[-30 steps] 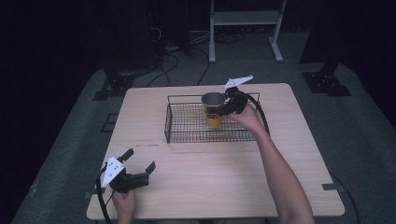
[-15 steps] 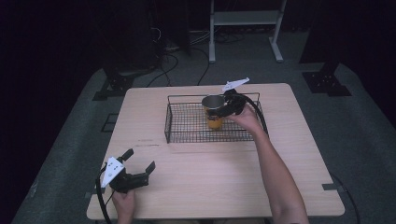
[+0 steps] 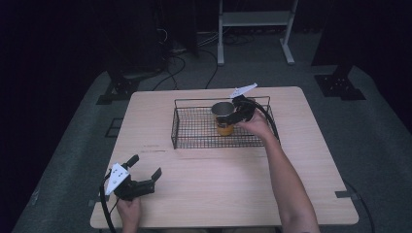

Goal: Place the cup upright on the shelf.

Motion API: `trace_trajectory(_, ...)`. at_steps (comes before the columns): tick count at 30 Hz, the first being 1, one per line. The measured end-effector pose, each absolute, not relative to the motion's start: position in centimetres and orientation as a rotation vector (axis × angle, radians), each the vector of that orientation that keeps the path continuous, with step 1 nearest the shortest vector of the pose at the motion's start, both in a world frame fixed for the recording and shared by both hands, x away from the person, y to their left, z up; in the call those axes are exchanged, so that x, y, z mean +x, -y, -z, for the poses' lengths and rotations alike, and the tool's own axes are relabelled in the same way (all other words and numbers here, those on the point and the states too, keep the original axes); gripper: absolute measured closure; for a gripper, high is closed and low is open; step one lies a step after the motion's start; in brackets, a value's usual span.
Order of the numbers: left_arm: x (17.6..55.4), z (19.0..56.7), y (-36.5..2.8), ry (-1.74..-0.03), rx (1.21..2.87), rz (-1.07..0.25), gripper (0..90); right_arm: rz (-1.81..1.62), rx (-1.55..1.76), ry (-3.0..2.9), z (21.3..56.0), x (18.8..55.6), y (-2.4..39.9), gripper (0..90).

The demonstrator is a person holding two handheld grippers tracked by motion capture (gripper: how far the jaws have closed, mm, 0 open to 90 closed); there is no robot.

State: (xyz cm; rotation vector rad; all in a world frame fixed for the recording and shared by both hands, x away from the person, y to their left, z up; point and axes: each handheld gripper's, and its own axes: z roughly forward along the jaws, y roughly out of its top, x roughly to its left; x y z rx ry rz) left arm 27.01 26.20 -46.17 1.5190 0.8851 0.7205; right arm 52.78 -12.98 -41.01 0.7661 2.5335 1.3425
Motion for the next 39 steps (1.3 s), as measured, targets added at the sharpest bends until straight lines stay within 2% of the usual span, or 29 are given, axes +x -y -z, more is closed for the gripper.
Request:
trace_trajectory(21, 27.00, 46.17, -26.19, -0.884, 1.519, -0.724, 0.0, -1.311, 0.749, -2.538, 41.15, 52.75, 12.96, 9.4)
trace_trajectory(26, 26.98, 46.17, -26.20, -0.885, 1.517, -0.722, 0.0, -1.295, 0.763, -2.531, 41.00, 52.76, 12.91, 2.5)
trace_trajectory(39, 26.98, 46.16, -26.16, -0.885, 1.519, -0.726, 0.0, -1.260, 0.748, -2.549, 40.62, 52.30, 13.04, 0.0)
